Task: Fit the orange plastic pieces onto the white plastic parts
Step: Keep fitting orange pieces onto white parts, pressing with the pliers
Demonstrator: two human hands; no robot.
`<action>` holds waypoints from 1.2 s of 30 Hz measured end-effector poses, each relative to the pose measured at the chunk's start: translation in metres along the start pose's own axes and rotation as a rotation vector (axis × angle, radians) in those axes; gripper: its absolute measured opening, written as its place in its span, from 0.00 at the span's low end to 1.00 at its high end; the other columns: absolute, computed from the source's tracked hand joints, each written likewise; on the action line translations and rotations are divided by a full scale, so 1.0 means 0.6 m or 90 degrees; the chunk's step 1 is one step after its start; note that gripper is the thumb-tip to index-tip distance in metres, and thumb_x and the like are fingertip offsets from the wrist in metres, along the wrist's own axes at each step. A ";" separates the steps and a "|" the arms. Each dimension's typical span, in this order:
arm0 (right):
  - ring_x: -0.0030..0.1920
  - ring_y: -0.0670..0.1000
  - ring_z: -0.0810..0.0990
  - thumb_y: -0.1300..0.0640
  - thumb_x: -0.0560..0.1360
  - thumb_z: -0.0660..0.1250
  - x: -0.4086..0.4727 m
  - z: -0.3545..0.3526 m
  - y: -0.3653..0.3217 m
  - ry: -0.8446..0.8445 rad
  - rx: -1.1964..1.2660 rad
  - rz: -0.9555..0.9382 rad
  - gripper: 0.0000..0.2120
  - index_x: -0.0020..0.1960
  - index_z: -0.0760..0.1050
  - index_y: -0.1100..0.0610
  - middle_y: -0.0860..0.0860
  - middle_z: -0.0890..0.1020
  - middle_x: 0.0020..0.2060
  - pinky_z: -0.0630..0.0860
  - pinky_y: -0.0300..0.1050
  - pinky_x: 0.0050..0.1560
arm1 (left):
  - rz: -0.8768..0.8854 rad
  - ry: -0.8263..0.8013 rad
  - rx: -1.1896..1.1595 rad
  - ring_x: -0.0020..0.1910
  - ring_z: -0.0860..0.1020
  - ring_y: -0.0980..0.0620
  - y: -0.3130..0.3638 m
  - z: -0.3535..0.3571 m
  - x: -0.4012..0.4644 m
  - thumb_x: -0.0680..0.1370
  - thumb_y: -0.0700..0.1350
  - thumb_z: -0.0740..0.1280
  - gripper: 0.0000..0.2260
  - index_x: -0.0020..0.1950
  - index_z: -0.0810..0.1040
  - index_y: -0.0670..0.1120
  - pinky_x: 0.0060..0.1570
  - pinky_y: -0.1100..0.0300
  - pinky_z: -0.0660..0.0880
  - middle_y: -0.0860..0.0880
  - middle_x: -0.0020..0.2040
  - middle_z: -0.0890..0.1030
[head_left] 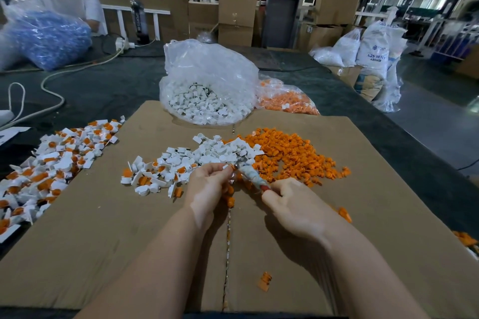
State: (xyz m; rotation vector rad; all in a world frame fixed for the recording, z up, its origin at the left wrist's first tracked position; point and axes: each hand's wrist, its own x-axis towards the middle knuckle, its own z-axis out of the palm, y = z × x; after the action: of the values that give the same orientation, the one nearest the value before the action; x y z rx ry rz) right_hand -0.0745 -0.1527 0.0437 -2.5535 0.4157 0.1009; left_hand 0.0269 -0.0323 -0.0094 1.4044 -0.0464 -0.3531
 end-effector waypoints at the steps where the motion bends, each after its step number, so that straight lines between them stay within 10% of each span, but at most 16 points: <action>1: 0.37 0.54 0.71 0.51 0.78 0.55 0.000 -0.002 -0.002 -0.011 0.015 -0.003 0.14 0.43 0.71 0.60 0.54 0.72 0.35 0.63 0.45 0.34 | -0.005 0.005 -0.006 0.29 0.70 0.51 0.000 0.000 0.001 0.77 0.39 0.66 0.05 0.49 0.77 0.38 0.30 0.56 0.69 0.52 0.24 0.76; 24: 0.33 0.47 0.67 0.52 0.79 0.56 0.008 0.024 -0.013 -0.037 0.016 0.008 0.12 0.38 0.60 0.50 0.48 0.69 0.36 0.62 0.42 0.31 | -0.012 0.019 0.020 0.28 0.70 0.52 0.013 0.007 -0.012 0.78 0.39 0.64 0.02 0.47 0.74 0.40 0.22 0.63 0.68 0.45 0.33 0.73; 36: 0.50 0.49 0.72 0.40 0.70 0.67 0.014 0.043 0.022 0.239 -0.017 0.030 0.19 0.52 0.70 0.52 0.47 0.72 0.46 0.68 0.42 0.43 | 0.116 0.045 0.169 0.35 0.73 0.45 -0.008 0.002 -0.014 0.77 0.40 0.66 0.02 0.46 0.75 0.42 0.40 0.47 0.74 0.42 0.34 0.75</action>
State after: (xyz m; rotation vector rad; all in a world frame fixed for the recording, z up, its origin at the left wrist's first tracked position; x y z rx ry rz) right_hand -0.0700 -0.1518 0.0139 -2.5881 0.6191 -0.3638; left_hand 0.0175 -0.0319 -0.0124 1.6601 -0.1671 -0.1482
